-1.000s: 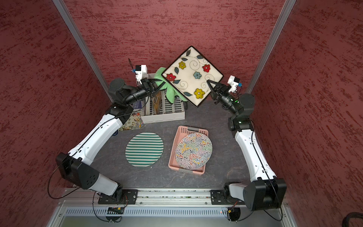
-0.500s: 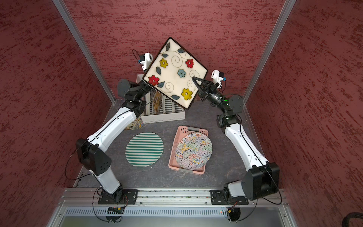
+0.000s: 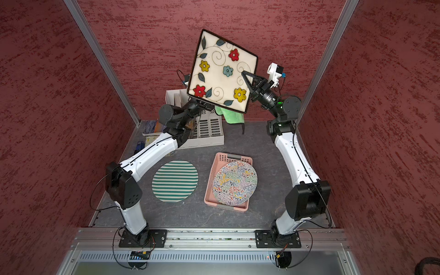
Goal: Wipe the wet plate dry
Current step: Wipe the plate with towel.
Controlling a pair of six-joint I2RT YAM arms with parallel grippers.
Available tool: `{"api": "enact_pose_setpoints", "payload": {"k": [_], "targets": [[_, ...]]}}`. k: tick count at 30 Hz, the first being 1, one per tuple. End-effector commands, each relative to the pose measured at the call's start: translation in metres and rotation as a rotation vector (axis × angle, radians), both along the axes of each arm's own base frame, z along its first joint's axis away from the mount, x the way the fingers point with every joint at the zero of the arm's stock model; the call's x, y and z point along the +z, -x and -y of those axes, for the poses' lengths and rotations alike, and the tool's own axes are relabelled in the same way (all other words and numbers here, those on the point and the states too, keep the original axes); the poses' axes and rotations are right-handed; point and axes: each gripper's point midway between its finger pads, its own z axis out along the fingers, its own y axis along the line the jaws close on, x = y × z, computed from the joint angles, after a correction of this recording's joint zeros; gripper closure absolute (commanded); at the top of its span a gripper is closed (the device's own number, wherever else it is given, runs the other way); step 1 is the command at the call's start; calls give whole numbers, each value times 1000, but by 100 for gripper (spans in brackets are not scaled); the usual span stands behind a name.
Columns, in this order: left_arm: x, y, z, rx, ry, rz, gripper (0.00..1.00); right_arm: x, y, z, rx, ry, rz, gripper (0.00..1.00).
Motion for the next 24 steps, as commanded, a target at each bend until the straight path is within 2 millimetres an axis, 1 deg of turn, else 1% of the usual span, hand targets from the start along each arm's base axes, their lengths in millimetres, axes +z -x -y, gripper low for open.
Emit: {"api": "enact_pose_setpoints", "payload": {"k": [1, 2, 3, 4, 5, 6, 8, 9, 10, 11, 12, 13, 15, 17, 18, 19, 20, 21, 22, 24], "targets": [[73, 51, -54, 47, 105, 226, 100, -4, 42, -25, 74, 2, 39, 100], [76, 49, -56, 48, 105, 226, 100, -8, 55, -35, 102, 7, 39, 100], [74, 45, -53, 41, 103, 223, 100, -9, 67, -41, 114, 8, 43, 100], [75, 44, -49, 27, 104, 224, 100, -11, 74, -47, 124, 9, 36, 100], [73, 42, -44, 10, 105, 220, 100, -13, 76, -51, 122, 9, 25, 100], [71, 42, -37, -12, 107, 215, 100, -13, 75, -52, 107, 11, 21, 100], [65, 42, -23, -48, 109, 199, 100, -6, 64, -48, 64, 3, 12, 100], [61, 43, -18, -60, 106, 191, 100, 1, 56, -43, 35, -4, 11, 100], [56, 45, -13, -72, 99, 181, 100, 14, 53, -36, 9, -16, 29, 100], [46, 43, -7, -78, 84, 162, 100, 16, 36, -31, -18, -25, 21, 100], [39, 46, -5, -71, 68, 152, 100, 23, 26, -24, -42, -43, 21, 100], [25, 44, -2, -59, 42, 125, 100, 30, 15, -14, -70, -64, 21, 100], [0, 48, -2, -15, -19, 70, 100, 45, 4, 6, -120, -104, 40, 100], [-34, 49, -8, 60, -95, 7, 100, 51, -6, 21, -166, -112, 40, 100], [-50, 50, -13, 102, -139, -27, 100, 50, -12, 27, -189, -110, 25, 100], [-72, 48, -16, 146, -196, -73, 100, 46, -17, 32, -212, -105, 10, 100], [-86, 51, -22, 203, -250, -95, 100, 42, -21, 35, -228, -92, -7, 100], [-102, 56, -31, 304, -344, -123, 100, 33, -25, 34, -242, -58, -36, 100], [-110, 63, -35, 380, -427, -113, 100, 28, -26, 32, -255, -20, -41, 100], [-107, 76, -42, 475, -564, -61, 100, 12, -26, 21, -263, 76, -61, 100]]}}
